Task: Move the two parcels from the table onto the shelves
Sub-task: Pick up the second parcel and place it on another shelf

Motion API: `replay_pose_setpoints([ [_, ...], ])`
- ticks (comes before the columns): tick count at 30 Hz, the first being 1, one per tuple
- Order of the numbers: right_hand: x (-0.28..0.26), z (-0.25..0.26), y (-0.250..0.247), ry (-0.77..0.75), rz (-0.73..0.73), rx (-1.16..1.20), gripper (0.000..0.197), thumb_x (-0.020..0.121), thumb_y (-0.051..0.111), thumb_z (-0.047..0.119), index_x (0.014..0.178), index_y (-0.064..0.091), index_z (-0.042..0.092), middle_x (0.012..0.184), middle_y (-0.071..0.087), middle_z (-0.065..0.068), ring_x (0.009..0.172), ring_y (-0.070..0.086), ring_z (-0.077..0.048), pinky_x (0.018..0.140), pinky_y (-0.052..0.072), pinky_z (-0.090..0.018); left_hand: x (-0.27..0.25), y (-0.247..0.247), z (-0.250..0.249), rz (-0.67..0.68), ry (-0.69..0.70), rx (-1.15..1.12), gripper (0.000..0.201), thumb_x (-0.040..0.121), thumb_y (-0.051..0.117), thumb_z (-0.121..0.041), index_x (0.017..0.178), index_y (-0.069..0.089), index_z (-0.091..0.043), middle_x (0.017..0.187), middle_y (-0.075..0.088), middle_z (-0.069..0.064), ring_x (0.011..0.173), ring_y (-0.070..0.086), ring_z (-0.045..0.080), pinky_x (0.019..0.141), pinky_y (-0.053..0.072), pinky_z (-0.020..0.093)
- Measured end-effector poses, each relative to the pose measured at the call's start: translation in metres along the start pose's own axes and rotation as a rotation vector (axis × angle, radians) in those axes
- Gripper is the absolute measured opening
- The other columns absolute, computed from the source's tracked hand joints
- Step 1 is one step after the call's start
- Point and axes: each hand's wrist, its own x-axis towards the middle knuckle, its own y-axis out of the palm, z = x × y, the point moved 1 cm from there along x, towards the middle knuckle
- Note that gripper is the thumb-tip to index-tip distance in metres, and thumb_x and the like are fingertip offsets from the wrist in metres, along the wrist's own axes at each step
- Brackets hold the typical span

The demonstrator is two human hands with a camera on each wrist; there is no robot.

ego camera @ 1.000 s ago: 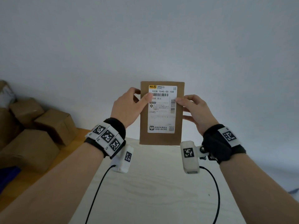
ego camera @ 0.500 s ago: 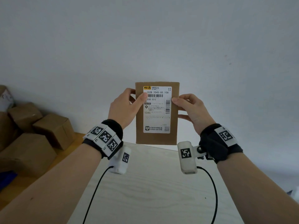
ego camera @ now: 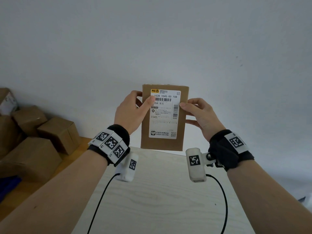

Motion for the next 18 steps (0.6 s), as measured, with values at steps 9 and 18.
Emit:
replay_pose_setpoints([
  [9, -0.0021, -0.0013, 0.0042, 0.002, 0.011, -0.009, 0.022, 0.081, 0.072, 0.022, 0.087, 0.051, 0.019, 0.099, 0.073, -0.001, 0.091, 0.067, -0.014, 0.086, 0.057, -0.037, -0.0043, -0.0042, 0.0006, -0.009, -0.012, -0.011, 0.049, 0.087, 0.046, -0.064, 0.115, 0.055, -0.025, 0.097, 0.066, -0.008, 0.087, 0.065, 0.015, 0.083, 0.057, 0.041],
  [18, -0.0033, 0.0008, 0.0095, 0.007, 0.016, -0.019, 0.021, 0.082, 0.072, 0.023, 0.086, 0.051, 0.019, 0.102, 0.072, -0.004, 0.092, 0.067, -0.015, 0.088, 0.056, -0.039, -0.0070, -0.0093, 0.0017, -0.005, -0.013, -0.029, 0.054, 0.083, 0.044, -0.069, 0.114, 0.055, -0.026, 0.099, 0.067, -0.009, 0.087, 0.065, 0.013, 0.083, 0.056, 0.042],
])
